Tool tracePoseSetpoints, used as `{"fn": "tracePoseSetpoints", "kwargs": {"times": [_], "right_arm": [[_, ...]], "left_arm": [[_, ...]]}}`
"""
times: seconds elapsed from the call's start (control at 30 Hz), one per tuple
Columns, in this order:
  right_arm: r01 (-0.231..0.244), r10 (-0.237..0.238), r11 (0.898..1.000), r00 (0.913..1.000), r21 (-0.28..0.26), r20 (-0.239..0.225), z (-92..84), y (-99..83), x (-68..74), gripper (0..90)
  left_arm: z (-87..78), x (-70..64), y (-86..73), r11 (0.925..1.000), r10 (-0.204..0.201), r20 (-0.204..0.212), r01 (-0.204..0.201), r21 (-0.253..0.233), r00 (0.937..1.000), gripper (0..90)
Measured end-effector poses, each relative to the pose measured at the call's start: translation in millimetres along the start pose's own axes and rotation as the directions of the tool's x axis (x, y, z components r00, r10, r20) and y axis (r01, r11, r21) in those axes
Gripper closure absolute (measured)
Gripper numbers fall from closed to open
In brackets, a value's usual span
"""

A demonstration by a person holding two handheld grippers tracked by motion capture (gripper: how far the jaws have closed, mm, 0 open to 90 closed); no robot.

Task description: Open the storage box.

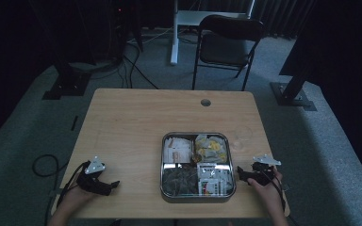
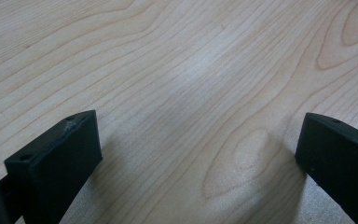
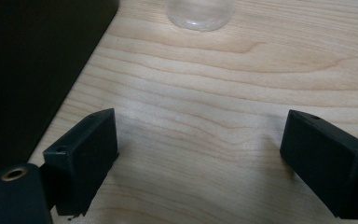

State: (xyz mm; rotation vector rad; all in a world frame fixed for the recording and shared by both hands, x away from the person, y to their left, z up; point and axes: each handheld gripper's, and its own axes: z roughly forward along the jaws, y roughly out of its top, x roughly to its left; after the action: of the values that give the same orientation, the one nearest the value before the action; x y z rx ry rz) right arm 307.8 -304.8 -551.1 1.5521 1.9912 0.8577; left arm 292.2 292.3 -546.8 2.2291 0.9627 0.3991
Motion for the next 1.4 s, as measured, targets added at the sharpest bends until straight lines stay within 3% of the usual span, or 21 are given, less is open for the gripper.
{"fn": "tracePoseSetpoints", "kwargs": {"times": [0.63, 0.73, 1.1, 1.4], "right_arm": [[0.006, -0.006, 1.000, 1.0000, -0.001, -0.006, 0.2, 0.1, -0.8, 10.4], [0.005, -0.005, 1.000, 1.0000, -0.001, -0.006, 0.2, 0.2, -0.8, 10.4], [0.001, -0.001, 1.000, 1.0000, -0.001, -0.002, 1.5, 1.5, -1.1, 10.4], [0.002, -0.002, 1.000, 1.0000, -0.001, -0.002, 1.8, 1.7, -1.2, 10.3]], "left_arm": [[0.5, -1.6, 2.3, 0.9998, -0.021, -0.035, 0.021, 0.001, 0.9992, 1.2], [1.2, -0.7, 4.7, 0.9992, -0.034, -0.035, 0.035, 0.021, 0.9988, 1.2], [-0.6, -5.1, 12.2, 0.9996, -0.028, 0.020, 0.028, -0.006, 0.9994, 1.3], [1.7, -12.2, 19.5, 0.9999, 0.004, 0.054, -0.004, -0.011, 0.9985, 1.3]]}}
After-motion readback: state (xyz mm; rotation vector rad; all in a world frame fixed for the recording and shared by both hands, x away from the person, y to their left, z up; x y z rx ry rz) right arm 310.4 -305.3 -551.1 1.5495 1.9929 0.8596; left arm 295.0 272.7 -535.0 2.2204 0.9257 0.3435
